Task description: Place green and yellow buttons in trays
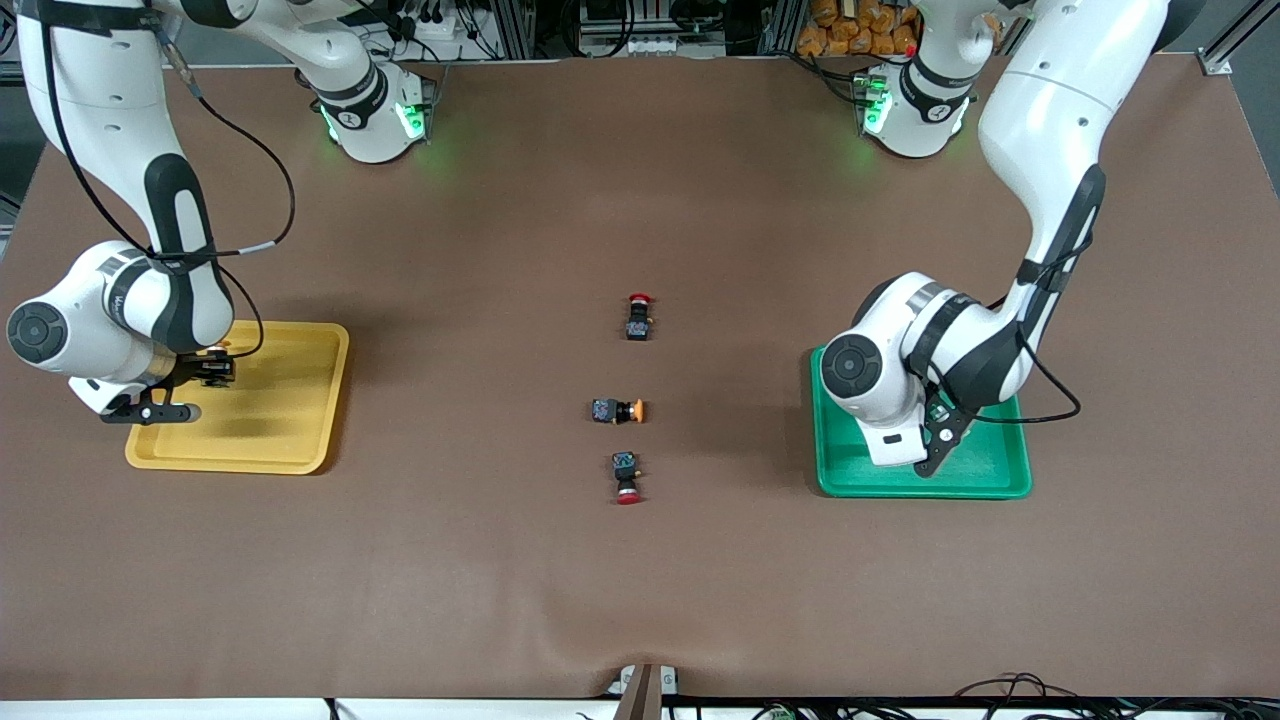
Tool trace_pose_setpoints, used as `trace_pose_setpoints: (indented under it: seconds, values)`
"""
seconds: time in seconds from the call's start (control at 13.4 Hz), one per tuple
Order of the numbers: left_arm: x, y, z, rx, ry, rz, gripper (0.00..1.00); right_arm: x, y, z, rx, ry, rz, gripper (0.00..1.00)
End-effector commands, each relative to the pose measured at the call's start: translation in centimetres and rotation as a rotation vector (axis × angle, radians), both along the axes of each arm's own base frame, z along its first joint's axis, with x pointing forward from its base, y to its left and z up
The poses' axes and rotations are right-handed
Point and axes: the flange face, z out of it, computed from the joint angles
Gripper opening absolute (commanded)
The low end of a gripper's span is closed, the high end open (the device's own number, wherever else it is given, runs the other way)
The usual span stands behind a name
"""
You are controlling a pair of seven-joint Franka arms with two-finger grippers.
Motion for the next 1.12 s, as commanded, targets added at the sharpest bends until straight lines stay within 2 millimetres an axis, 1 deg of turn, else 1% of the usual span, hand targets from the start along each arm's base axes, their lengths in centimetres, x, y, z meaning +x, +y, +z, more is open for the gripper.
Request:
trace_pose_setpoints:
  seconds: [0.0,0.07,0.15,0.22,0.3,0.37,0.52,0.6,0.67,0.75,0.82,0.89,0.97,1.04]
  values:
    - [0.0,-0.2,3.6,-0.042,-0.005,0.014,1.00,-0.4,-0.5,-0.9,0.045,-0.025,0.011,0.00]
    - [0.2,-0.4,4.8,-0.072,0.008,-0.003,1.00,-0.5,-0.5,-1.2,0.050,-0.024,0.011,0.07]
    - [0.2,-0.4,6.3,-0.102,0.026,-0.030,1.00,-0.2,-0.2,-1.0,0.052,-0.023,0.016,0.38]
    - [0.2,-0.2,7.7,-0.137,0.049,-0.058,1.00,0.2,0.1,-0.6,0.057,-0.023,0.020,0.52]
    - [0.5,0.9,9.2,-0.176,0.072,-0.083,1.00,0.8,0.2,-0.1,0.066,-0.020,0.021,0.92]
    - [0.6,1.4,10.8,-0.213,0.091,-0.123,1.00,1.4,0.6,0.6,0.090,0.004,0.027,1.00]
    - [0.4,1.3,14.3,-0.261,0.114,-0.239,1.00,3.2,1.2,3.0,0.147,0.053,0.036,1.00]
    - [0.3,1.9,15.9,-0.282,0.120,-0.279,1.00,3.9,1.9,3.9,0.166,0.072,0.042,1.00]
    - [0.3,2.8,17.8,-0.319,0.116,-0.299,1.00,4.4,2.5,4.8,0.182,0.091,0.049,1.00]
    - [0.0,3.6,19.7,-0.370,0.115,-0.310,1.00,4.8,3.0,5.3,0.191,0.099,0.057,1.00]
    - [0.0,5.0,21.7,-0.420,0.106,-0.327,1.00,4.9,3.7,5.7,0.196,0.102,0.067,1.00]
    - [-0.4,5.8,23.7,-0.452,0.103,-0.372,1.00,5.2,4.6,6.1,0.201,0.103,0.077,1.00]
    - [-1.0,6.5,25.6,-0.463,0.127,-0.431,1.00,5.8,5.8,7.4,0.212,0.108,0.092,1.00]
    - [-1.5,7.8,27.2,-0.452,0.170,-0.487,1.00,6.3,7.4,8.5,0.222,0.138,0.071,1.00]
